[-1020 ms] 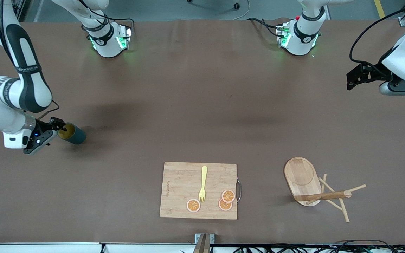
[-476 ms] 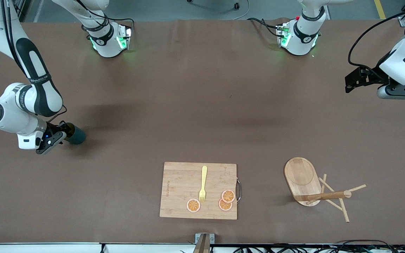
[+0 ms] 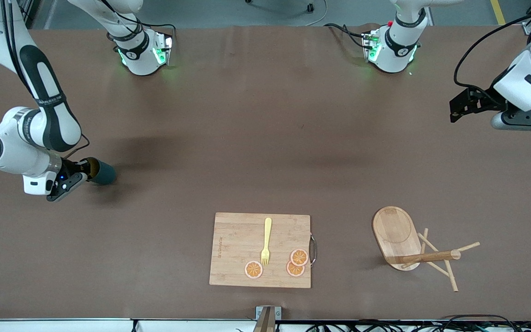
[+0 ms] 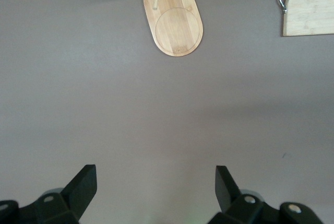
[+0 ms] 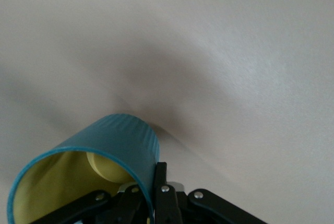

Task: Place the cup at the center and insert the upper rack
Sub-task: 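Carry the teal mug with the right gripper toward the table center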

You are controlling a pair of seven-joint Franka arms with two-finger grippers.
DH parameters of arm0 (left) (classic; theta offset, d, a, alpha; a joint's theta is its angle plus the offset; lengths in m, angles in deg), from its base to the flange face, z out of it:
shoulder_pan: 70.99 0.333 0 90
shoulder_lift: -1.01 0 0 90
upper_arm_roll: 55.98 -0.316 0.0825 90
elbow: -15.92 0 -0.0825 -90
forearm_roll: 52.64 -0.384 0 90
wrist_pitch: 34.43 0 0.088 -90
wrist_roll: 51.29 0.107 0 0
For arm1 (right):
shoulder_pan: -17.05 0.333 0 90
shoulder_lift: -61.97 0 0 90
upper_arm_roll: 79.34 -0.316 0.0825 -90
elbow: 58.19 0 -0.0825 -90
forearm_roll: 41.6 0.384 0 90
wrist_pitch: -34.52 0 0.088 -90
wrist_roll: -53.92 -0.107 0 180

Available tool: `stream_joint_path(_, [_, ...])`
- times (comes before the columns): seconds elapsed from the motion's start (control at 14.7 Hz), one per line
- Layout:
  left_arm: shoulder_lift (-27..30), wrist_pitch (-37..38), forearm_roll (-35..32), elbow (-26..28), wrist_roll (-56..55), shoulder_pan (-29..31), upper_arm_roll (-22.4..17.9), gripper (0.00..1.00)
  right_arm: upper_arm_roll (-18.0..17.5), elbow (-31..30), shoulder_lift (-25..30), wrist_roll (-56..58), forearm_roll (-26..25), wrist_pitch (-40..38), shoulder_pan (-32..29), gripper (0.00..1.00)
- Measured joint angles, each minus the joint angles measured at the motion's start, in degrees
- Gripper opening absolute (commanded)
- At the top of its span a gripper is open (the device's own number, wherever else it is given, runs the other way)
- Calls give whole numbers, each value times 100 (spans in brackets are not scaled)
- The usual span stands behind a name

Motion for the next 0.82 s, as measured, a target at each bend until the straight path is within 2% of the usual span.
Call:
stream_joint_path(0.2, [-21,-14,1,3,0,-1,19,100,-52,-55,600,-1260,178,-632,643,0])
stream_joint_path(0.41, [-8,-14,1,-1,2,-4,60,100,-105,-183,1056,-3405,269,-908,1888,0])
stream_joint_path(0.68, [-1,-95,2,-4,0,-10,76,100,-131,-71,1132,-6424,363,-739,3748,0])
stream_joint_path(0.82, [-10,-142,6,-3,-78,-52,82,100,-132,158,1023,-7480,366,-698,4418,0])
